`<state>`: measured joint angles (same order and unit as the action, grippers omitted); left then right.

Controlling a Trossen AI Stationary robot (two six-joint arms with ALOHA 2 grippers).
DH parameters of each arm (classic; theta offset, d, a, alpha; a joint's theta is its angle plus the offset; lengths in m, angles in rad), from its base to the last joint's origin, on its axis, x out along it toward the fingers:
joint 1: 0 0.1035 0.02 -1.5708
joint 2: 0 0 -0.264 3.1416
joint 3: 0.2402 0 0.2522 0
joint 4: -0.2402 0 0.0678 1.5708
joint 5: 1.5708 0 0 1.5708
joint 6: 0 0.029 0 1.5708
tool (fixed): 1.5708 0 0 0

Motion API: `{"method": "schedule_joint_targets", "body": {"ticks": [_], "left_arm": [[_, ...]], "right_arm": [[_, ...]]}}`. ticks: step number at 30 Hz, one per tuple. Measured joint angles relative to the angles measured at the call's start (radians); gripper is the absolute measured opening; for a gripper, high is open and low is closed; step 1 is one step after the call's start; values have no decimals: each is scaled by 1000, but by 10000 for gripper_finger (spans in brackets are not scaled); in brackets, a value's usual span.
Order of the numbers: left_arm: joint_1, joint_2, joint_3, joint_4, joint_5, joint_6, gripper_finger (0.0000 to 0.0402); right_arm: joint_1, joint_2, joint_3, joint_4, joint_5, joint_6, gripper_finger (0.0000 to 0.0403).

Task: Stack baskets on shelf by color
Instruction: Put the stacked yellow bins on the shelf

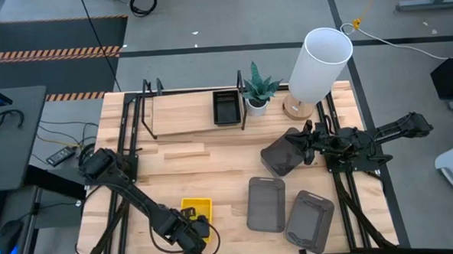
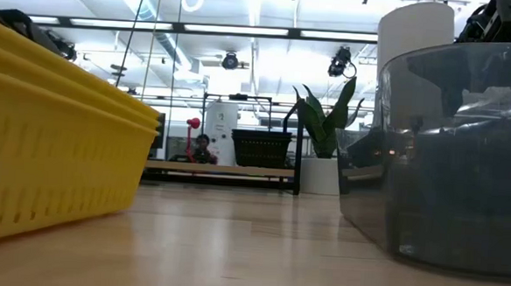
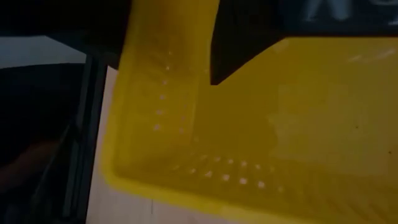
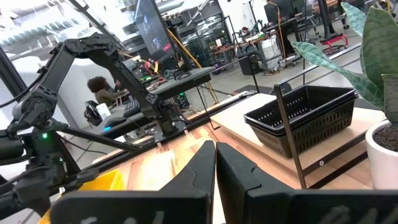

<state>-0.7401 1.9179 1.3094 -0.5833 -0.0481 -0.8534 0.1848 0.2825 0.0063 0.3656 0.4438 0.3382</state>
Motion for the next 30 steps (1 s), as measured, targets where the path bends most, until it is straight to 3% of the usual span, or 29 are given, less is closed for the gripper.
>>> {"method": "schedule_joint_targets", "body": {"ticks": [10,20,30], "left_arm": [[24,-7,6,-36,34,8,23],[92,-134,1,-129,52,56,23],[254,-231,-1,-281,-5,259,22]], "right_arm": [[0,0,0,0,0,0,19],[0,0,0,0,0,0,19],[0,0,0,0,0,0,19]]}}
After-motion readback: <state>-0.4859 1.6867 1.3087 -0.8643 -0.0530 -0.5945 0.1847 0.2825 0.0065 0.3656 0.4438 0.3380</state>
